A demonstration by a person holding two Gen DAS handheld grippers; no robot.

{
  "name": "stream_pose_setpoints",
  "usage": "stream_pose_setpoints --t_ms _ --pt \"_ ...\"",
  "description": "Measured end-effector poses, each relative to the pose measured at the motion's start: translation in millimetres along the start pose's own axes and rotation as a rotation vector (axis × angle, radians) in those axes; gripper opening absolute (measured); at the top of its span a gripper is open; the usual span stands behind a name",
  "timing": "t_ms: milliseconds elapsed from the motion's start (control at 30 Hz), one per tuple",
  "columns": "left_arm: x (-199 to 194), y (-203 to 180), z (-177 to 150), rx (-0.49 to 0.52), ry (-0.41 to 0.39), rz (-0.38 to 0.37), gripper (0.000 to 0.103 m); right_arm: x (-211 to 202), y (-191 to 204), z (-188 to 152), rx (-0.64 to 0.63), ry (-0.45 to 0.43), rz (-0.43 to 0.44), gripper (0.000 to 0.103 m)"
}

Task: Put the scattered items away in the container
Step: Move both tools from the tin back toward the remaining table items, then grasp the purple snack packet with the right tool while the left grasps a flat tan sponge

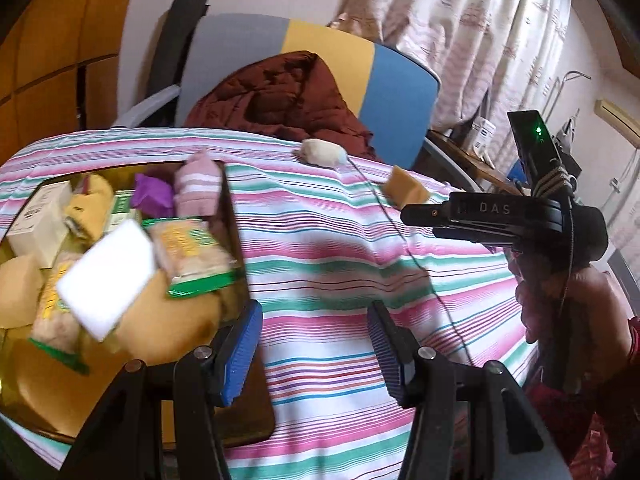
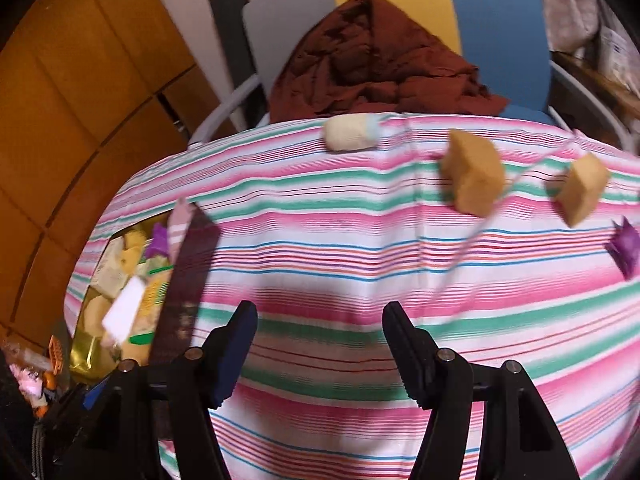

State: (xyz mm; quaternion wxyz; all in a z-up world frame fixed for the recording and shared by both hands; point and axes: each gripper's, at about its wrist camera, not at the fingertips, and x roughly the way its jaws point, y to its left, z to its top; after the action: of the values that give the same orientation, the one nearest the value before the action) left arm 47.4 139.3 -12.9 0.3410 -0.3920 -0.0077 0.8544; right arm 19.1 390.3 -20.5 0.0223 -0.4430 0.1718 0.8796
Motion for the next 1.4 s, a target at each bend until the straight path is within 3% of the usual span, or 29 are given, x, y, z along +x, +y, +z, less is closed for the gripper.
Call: stream_pose_setpoints --t_ms 233,733,1000,1167,1333,1400 --pt "15 -29 5 0.046 0.026 -0.020 0.055 -18 -43 4 0.022 -0.027 -0.097 0.075" --pt "51 -75 4 0.120 0.120 -0.047 0.058 -34 -137 13 0.127 -0.041 -0.228 0.077" --pt "70 -79 6 0.114 0.167 -0.043 0.059 -44 -256 32 0.381 -0.079 -0.422 0.083" --pt "86 -87 16 0.118 0.188 -0.040 0.059 -31 -293 36 0.471 -0.094 -0.397 0.083" --pt "104 -102 34 0.139 0.179 -0.042 0.059 -9 -307 39 0.487 -0.040 -0.358 0.076" --pt "112 -108 43 0.145 0.171 -0.043 0.059 -5 -310 39 0.472 -0.028 -0.367 0.062"
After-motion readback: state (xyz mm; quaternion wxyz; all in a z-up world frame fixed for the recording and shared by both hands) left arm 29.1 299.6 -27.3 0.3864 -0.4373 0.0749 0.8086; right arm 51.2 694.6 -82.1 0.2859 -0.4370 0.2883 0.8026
